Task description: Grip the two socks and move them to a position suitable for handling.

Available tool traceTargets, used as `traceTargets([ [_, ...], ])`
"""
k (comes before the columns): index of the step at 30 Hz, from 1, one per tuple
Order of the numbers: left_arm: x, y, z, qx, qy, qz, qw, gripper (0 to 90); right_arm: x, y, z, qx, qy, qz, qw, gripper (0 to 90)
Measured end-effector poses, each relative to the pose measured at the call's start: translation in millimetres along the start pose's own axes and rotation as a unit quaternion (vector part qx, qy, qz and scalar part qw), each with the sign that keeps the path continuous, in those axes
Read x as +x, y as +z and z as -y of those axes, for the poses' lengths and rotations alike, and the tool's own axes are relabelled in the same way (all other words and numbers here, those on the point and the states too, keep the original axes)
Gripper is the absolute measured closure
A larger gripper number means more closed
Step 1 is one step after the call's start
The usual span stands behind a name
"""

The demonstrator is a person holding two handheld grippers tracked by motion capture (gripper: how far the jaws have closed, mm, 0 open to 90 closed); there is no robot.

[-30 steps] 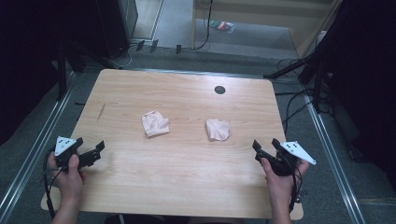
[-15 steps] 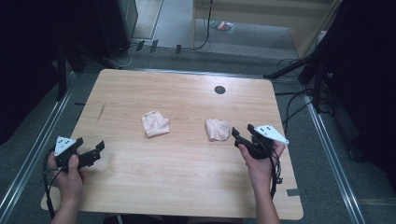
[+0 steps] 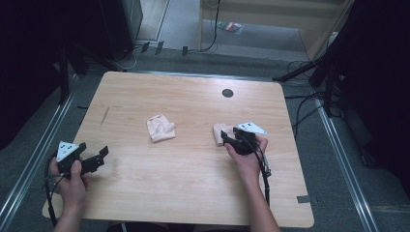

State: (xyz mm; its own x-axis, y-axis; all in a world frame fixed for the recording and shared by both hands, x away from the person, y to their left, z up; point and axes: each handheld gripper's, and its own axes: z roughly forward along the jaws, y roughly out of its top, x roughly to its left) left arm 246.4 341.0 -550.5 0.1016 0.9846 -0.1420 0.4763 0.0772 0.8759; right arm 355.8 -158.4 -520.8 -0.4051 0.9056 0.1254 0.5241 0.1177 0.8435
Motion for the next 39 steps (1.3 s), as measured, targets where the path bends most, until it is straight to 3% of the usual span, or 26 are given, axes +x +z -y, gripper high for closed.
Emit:
traceTargets([
  [2,0.3,-0.2,0.1,-0.001,0.000,0.001,1.0000,14.1,-0.2,13.2,5.2,0.019,0.002,0.024,0.9995,38.7],
  [3,0.4,-0.2,0.1,-0.002,-0.002,0.002,1.0000,14.1,-1.8,22.8,9.5,0.032,0.004,0.025,0.9992,37.0],
  [6,0.6,-0.3,0.0,0.000,-0.003,0.002,1.0000,14.1,-3.4,30.2,13.3,0.050,0.004,0.034,0.9982,39.7],
  [9,0.6,-0.1,0.0,0.000,-0.004,0.002,1.0000,14.1,-2.6,29.9,13.7,0.053,-0.010,0.060,0.9968,57.0],
  [12,0.6,-0.1,0.0,-0.001,-0.003,0.002,1.0000,14.1,-2.7,29.7,14.1,0.054,-0.013,0.066,0.9963,63.5],
  [15,0.6,0.0,0.0,-0.001,-0.005,0.002,1.0000,14.1,-5.4,29.0,14.1,0.053,-0.012,0.081,0.9952,83.5],
  [21,1.6,0.0,-0.1,0.000,-0.009,-0.001,1.0000,14.0,-4.3,27.9,14.2,0.047,-0.014,0.091,0.9947,86.1],
  [25,1.1,-0.2,0.0,-0.001,-0.006,-0.004,1.0000,14.0,-2.8,18.3,10.7,0.030,0.013,0.076,0.9966,86.3],
  [29,1.6,-0.4,0.1,-0.003,-0.011,-0.005,0.9999,14.0,3.7,4.1,3.6,0.008,0.008,0.070,0.9975,86.2],
  [34,1.3,-0.3,0.0,0.000,-0.010,-0.008,0.9999,14.0,17.2,-31.4,-7.4,-0.042,0.000,0.066,0.9969,86.3],
  [39,2.8,0.0,-0.2,0.002,-0.016,-0.006,0.9999,14.0,26.9,-53.2,-9.8,-0.055,-0.006,0.059,0.9967,86.3],
])
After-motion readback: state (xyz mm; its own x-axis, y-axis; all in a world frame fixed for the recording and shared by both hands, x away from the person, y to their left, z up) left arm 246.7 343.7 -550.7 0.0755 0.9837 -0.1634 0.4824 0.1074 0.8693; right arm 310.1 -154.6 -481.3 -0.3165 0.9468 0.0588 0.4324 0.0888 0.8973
